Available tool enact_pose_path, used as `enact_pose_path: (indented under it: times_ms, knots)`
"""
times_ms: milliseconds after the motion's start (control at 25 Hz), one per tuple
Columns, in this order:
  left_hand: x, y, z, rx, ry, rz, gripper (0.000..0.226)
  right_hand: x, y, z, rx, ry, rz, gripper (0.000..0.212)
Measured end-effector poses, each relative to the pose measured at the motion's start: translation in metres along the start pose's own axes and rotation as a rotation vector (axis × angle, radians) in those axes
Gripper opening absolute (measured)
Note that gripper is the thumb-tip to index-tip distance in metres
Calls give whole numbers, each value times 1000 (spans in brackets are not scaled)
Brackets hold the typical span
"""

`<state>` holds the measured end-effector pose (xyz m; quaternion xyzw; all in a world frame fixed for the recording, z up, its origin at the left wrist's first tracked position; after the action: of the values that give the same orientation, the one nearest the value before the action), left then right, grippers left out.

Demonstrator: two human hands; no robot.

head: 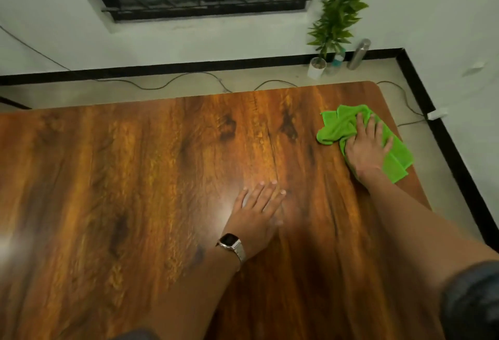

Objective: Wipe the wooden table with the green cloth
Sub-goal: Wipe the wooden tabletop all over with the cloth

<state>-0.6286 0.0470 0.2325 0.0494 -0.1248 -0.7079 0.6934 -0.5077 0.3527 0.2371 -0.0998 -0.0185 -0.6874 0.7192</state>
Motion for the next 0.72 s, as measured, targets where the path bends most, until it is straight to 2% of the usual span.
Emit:
enact_pose_path:
  times_ms: [160, 280, 360, 480, 600, 640, 720]
  knots:
    - [-2, -3, -3, 33, 21, -7, 62, 0, -146, -21, 0, -52, 192, 59]
    - [0, -3, -5, 31, -6, -22, 58, 76, -253, -47, 15, -130, 467, 58]
    - [1, -3, -5, 57, -43, -32, 56, 148, -295, -66, 76, -172, 677, 57]
    - [0, -4, -1, 95, -56, -23, 58, 219, -288, -81, 174, -211, 958, 55]
    - [-1, 1, 6, 109, -25, -31, 52, 222, -227, -74, 201, -221, 1218, 54]
    - [0, 3, 8, 105, -21, -39, 53, 210, -205, -68, 196, -245, 1258, 53]
    - [1, 6, 13, 85, -10, -24, 56, 171, -166, -56, 186, -294, 1216, 54]
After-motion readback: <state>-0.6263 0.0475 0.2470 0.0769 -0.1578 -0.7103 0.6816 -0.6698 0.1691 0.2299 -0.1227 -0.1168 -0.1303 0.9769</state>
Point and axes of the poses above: each hand's wrist, its own x-axis away from the middle knuckle, its own z-axis out of the back of the hand, y = z × x, the point moved 7 cm from there along -x, towards the middle knuckle, and after that the axes turned 14 degrees about -z, right-handed, at the moved point
